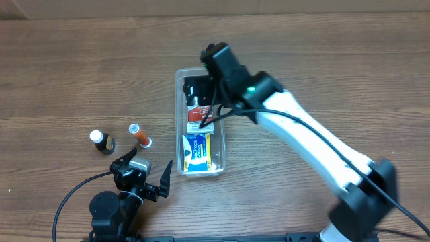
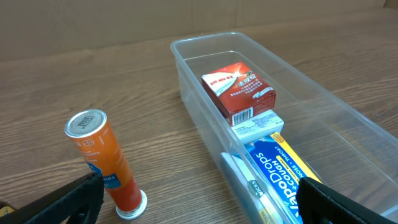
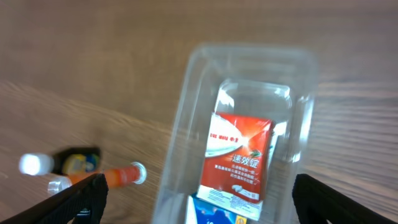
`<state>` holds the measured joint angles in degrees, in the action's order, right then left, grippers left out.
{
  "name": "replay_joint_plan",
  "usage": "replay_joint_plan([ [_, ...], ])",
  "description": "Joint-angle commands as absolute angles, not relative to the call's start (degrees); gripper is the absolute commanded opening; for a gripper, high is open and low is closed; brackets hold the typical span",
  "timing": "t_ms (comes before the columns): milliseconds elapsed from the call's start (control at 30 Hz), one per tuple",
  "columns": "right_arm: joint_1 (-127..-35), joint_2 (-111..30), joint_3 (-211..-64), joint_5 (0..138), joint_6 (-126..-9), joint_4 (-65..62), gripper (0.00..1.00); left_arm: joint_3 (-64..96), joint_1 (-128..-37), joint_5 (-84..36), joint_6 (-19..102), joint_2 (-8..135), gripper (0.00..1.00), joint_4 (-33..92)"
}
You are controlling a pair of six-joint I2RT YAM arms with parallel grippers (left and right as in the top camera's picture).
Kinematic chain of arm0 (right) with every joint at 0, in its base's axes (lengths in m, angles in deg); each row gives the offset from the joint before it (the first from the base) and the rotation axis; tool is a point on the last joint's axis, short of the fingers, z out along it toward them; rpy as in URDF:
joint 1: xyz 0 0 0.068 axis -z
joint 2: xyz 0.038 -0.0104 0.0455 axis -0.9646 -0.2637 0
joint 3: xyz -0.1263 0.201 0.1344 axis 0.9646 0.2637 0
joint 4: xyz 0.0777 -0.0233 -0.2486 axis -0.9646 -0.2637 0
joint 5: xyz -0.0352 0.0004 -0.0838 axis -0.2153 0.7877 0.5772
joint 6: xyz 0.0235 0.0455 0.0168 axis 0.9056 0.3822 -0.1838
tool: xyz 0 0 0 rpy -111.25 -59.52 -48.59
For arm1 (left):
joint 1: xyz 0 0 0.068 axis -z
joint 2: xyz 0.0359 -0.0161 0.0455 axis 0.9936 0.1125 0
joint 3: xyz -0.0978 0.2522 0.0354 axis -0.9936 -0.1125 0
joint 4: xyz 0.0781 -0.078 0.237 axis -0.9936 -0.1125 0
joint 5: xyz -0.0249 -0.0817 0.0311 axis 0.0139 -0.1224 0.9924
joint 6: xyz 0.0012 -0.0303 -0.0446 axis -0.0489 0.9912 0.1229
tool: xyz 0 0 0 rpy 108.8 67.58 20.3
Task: Pack container
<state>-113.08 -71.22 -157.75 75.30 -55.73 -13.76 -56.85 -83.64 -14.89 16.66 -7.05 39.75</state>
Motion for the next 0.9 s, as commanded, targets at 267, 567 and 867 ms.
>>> replay_joint_plan([
  [267, -79.9, -54.0, -159.4, 74.7, -50.6, -36.4, 1.0, -56.9, -83.9, -11.7, 25.8, -7.4, 1.0, 42.5],
  [567, -76.7, -54.3, -159.4, 74.7, -50.6, -39.1, 1.0, -10.4, -83.9, 10.8, 29.3, 34.6, 1.0, 21.3],
  [867, -76.7, -54.3, -159.4, 74.7, -50.6, -39.1, 1.0, 7.2, -98.0, 7.6, 36.0, 65.6, 1.0, 2.7],
])
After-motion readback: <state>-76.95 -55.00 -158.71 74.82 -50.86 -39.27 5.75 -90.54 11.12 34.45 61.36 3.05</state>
